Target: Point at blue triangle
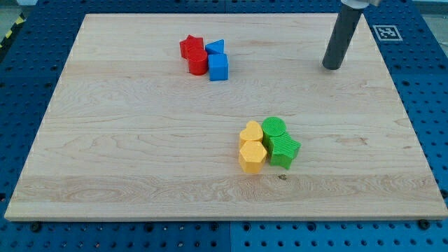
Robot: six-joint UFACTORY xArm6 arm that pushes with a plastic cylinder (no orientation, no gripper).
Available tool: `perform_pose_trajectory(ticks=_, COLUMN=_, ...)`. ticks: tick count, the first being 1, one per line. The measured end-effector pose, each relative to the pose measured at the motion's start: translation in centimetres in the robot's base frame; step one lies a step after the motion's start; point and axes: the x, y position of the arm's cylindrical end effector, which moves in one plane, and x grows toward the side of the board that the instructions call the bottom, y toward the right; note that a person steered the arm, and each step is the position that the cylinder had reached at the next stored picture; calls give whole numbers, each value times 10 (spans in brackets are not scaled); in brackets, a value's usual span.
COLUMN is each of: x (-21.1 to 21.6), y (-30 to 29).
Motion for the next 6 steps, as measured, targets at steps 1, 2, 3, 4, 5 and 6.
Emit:
perform_pose_trajectory(ticks=1, x=0, y=0)
perform_pose_trajectory(ticks=2, x=0, y=1)
perform_pose_trajectory(ticks=3, x=0, y=2)
perform_pose_trajectory(ticks=4, x=0, y=2)
perform_pose_trajectory(ticks=5, x=6, y=1)
perform_pose_trajectory(ticks=6, x=5, y=-21)
